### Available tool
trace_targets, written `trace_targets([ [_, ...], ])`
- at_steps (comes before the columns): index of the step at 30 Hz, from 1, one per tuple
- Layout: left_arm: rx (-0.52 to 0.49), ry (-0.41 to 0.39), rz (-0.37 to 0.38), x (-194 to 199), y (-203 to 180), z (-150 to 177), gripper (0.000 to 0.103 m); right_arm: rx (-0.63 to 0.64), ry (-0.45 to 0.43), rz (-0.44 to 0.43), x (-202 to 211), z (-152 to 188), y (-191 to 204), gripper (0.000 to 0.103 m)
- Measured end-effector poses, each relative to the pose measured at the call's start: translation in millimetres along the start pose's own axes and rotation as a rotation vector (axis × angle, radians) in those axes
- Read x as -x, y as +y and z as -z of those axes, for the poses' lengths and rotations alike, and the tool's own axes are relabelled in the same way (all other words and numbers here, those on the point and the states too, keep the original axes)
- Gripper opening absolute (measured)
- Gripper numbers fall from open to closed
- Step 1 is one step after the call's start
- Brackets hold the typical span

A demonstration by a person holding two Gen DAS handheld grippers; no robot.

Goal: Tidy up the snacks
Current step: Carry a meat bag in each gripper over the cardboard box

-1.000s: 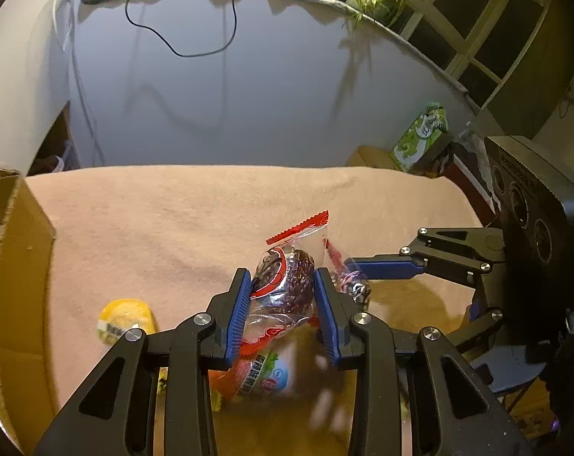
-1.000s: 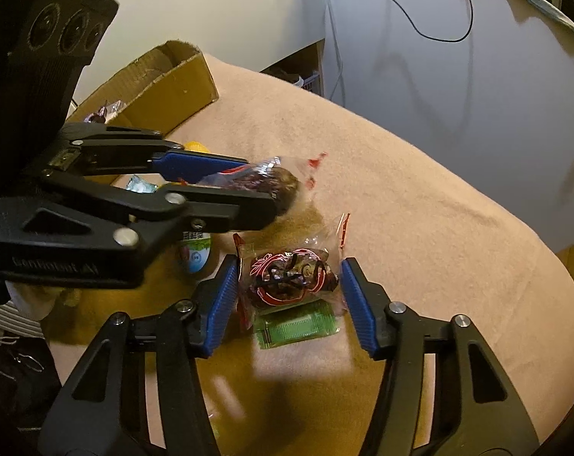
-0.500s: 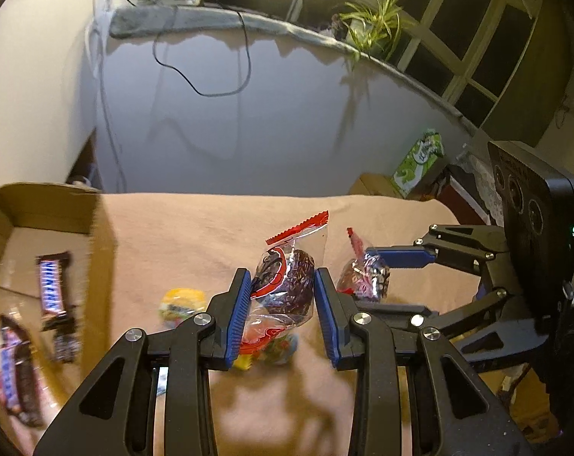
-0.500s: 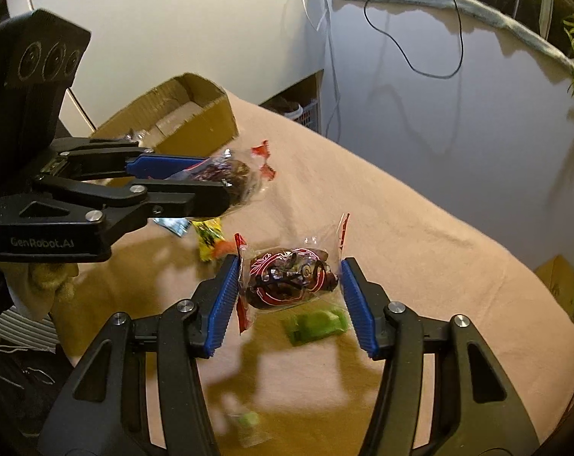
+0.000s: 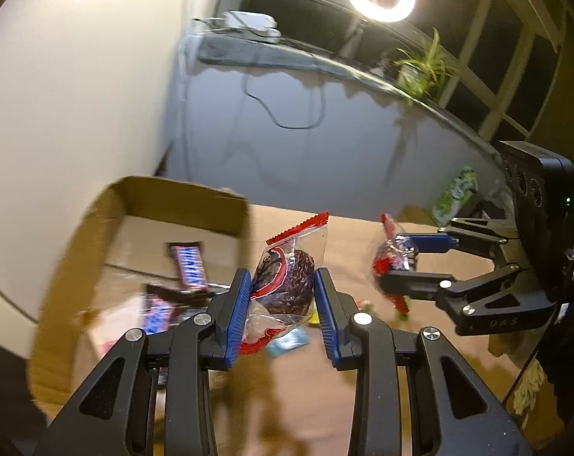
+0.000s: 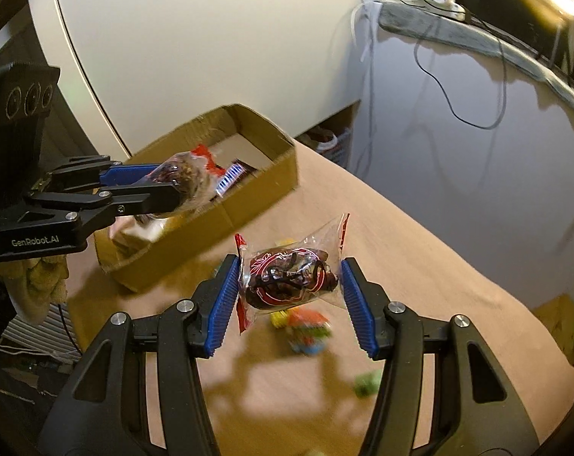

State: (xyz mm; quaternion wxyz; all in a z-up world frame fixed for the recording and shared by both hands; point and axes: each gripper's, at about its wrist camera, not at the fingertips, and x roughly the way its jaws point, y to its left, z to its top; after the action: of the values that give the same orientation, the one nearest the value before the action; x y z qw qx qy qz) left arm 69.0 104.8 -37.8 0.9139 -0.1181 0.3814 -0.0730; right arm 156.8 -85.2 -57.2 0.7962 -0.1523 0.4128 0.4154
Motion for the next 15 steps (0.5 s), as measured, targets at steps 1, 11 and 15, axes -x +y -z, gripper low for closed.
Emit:
trace_targets([
  [1,0.007,-0.004,-0.009,2,6,0,0.033,0.005,0.0,-0.005,-3,-5,4,0.056],
  [11,0.058,-0.018,-0.084,9,54,-11,0.033,0.051,0.003,-0.049,-33,-48,33,0.056],
  [15,0.079,-0.018,-0.106,3,68,-15,0.033,0.071,0.006,-0.064,-46,-63,41,0.056],
])
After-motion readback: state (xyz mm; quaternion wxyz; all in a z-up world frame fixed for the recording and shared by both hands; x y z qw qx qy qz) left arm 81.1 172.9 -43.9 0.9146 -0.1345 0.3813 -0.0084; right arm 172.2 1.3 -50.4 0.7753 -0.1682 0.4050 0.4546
